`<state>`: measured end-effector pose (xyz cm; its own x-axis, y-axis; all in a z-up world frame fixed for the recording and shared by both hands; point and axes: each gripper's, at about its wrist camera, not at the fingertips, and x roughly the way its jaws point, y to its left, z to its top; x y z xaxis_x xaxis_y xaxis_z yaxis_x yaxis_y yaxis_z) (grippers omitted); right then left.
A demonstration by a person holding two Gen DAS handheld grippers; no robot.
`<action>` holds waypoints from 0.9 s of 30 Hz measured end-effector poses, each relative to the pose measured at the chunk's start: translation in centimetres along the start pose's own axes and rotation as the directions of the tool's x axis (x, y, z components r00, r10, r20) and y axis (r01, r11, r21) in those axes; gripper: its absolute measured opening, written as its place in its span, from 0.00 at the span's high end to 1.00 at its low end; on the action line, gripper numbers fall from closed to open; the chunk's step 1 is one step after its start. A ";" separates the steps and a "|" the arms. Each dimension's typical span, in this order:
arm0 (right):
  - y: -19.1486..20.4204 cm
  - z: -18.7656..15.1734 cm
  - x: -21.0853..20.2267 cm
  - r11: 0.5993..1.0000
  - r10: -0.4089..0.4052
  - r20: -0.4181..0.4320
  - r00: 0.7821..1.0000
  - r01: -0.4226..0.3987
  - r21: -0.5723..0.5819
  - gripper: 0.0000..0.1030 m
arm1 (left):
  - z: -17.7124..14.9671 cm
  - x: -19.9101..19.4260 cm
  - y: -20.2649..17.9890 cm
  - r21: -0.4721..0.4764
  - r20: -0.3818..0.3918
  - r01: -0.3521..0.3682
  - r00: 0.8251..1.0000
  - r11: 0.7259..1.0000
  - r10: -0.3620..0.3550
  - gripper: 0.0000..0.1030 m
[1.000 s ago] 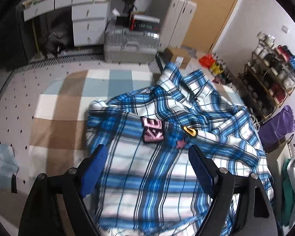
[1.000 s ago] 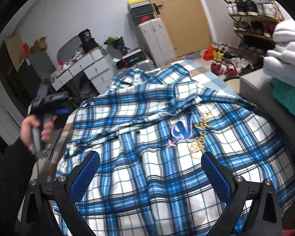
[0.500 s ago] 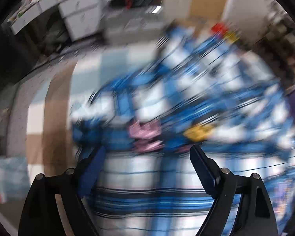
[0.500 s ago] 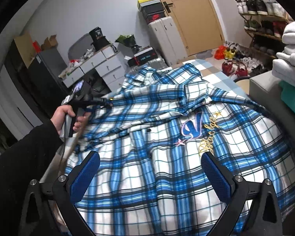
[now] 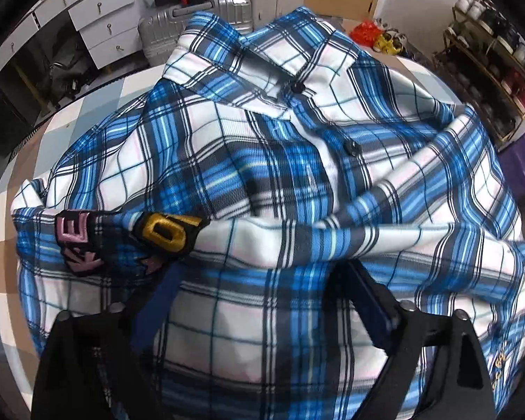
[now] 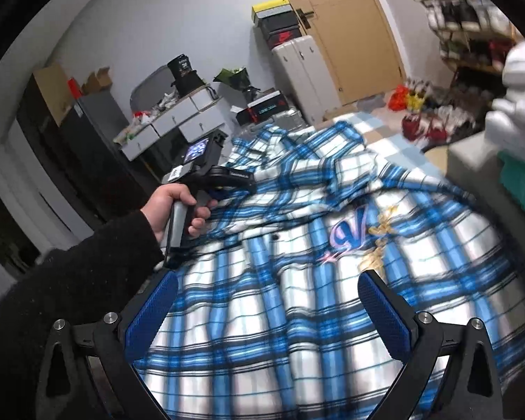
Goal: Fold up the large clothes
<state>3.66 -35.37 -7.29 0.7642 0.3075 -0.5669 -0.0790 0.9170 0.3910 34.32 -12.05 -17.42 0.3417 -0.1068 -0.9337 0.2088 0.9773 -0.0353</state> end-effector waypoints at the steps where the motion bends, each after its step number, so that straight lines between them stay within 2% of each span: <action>1: -0.1 0.0 -0.1 1.000 -0.010 0.012 1.000 0.010 0.000 0.00 | -0.1 0.1 0.0 -0.002 -0.004 -0.012 1.000 1.000 0.012 0.08; 3: -0.7 -0.1 0.1 1.000 -0.005 -0.009 1.000 0.005 0.024 0.00 | 0.2 0.2 -0.6 -0.014 -0.029 -0.033 0.999 0.999 0.033 0.09; 5: -1.3 -0.1 0.3 0.998 0.016 -0.034 0.999 -0.014 0.062 0.00 | 0.1 -1.7 -1.2 -0.039 -0.022 0.034 0.999 0.999 -0.035 0.10; 7: -1.7 -0.1 0.2 0.995 0.031 -0.035 0.999 -0.027 0.099 0.00 | 0.0 -3.8 -3.4 0.013 0.006 0.122 0.993 0.992 -0.122 0.10; 10: -1.0 -0.1 -0.1 0.996 0.037 -0.024 0.999 -0.035 0.078 0.00 | -1.1 -4.7 -6.6 0.094 0.007 0.173 0.985 0.980 -0.174 0.10; 13: -0.2 -0.2 -0.2 0.998 0.057 -0.020 0.998 -0.056 0.031 0.00 | -1.7 -2.6 -8.6 0.124 -0.033 0.119 0.993 0.985 -0.115 0.10; 15: 0.1 -0.3 -0.5 0.998 0.060 -0.008 0.998 -0.060 0.013 0.00 | -2.5 -0.7 -9.4 0.078 -0.089 0.158 0.985 0.984 -0.151 0.10; 16: 0.2 -0.2 -0.6 0.998 0.059 0.000 0.998 -0.059 0.010 0.00 | -2.6 -0.2 -9.6 0.076 -0.085 0.152 0.986 0.985 -0.146 0.08; 17: 0.1 -0.2 -0.7 0.998 0.056 0.006 0.998 -0.056 0.007 0.00 | -2.8 -0.1 -10.4 0.121 -0.048 0.113 0.993 0.986 -0.108 0.08; 19: 0.0 0.0 -0.7 0.999 0.038 0.016 0.999 -0.038 0.000 0.00 | -3.2 -0.4 -11.9 0.181 -0.040 0.057 0.998 0.982 -0.051 0.07; 20: -0.1 0.1 -0.6 1.000 0.025 0.014 1.000 -0.025 -0.005 0.00 | -3.5 -0.4 -12.0 0.168 -0.042 0.055 0.998 0.984 -0.049 0.07; 23: -1.0 0.0 0.1 1.000 -0.005 -0.017 1.000 0.005 -0.002 0.00 | -4.5 -1.9 -10.4 0.119 -0.046 0.121 0.992 0.985 -0.117 0.07; 25: -1.7 0.0 0.4 1.000 -0.009 -0.037 0.999 0.010 0.029 0.00 | -5.8 -3.3 -9.0 0.142 0.003 0.074 0.997 0.987 -0.075 0.07; 27: -2.2 0.0 0.5 0.998 -0.001 -0.048 0.999 0.004 0.065 0.00 | -7.1 -4.2 -7.0 0.198 0.049 -0.008 0.999 0.980 -0.002 0.07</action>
<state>4.21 -37.22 -8.48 0.7330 0.3183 -0.6011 -0.0342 0.8999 0.4348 24.96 -17.12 -15.74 0.3861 -0.1173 -0.9150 0.3835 0.9225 0.0436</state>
